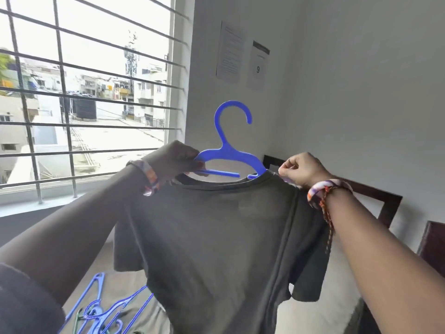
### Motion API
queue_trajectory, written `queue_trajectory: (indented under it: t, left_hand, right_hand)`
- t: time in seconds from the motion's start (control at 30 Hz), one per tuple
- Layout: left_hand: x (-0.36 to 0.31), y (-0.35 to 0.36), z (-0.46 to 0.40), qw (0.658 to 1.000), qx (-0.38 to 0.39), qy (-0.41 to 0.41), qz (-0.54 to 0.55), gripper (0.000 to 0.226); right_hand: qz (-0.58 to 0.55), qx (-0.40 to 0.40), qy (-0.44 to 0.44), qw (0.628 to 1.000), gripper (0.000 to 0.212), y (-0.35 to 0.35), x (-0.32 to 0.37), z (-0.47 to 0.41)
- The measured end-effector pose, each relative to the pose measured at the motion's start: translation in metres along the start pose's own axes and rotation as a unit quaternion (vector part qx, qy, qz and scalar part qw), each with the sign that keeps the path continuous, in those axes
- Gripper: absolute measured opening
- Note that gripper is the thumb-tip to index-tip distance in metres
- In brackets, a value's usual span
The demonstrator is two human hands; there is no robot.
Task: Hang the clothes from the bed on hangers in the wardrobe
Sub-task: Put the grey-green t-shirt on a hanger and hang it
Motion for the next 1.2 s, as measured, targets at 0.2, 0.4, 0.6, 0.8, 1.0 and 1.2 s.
queue_trajectory:
  t: [0.2, 0.4, 0.6, 0.8, 1.0, 1.2]
  left_hand:
    - [-0.005, -0.011, -0.006, 0.993, -0.075, 0.018, -0.085, 0.029]
    - [0.014, -0.018, -0.006, 0.978, -0.037, 0.024, -0.206, 0.013]
    - [0.035, -0.017, -0.009, 0.979, -0.021, 0.02, -0.203, 0.022]
    - [0.017, 0.007, -0.027, 0.981, -0.035, 0.072, -0.179, 0.007]
    - [-0.003, 0.031, -0.036, 0.984, -0.098, 0.095, -0.114, 0.023]
    - [-0.004, 0.036, -0.038, 0.987, -0.109, 0.095, -0.073, 0.019]
  right_hand:
    - [-0.142, 0.161, -0.07, 0.974, 0.008, 0.011, 0.022, 0.03]
    - [-0.218, 0.006, -0.064, 0.974, 0.023, -0.014, -0.008, 0.035]
    - [-0.264, -0.039, -0.007, 0.964, 0.022, -0.03, -0.044, 0.056]
    - [-0.317, -0.11, 0.05, 0.941, 0.032, -0.049, -0.072, 0.082]
    - [-0.292, -0.142, -0.009, 0.946, 0.024, -0.066, -0.068, 0.099]
    - [-0.264, -0.117, 0.047, 0.956, 0.068, -0.078, -0.099, 0.115]
Point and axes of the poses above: each hand's wrist, its own z-axis away from the middle knuckle, its own y-axis out of the palm, x = y × z, the point moved 5 cm from there along -z, towards the middle knuckle, and after that the axes turned 4 degrees about -y, right-handed, at the moved point
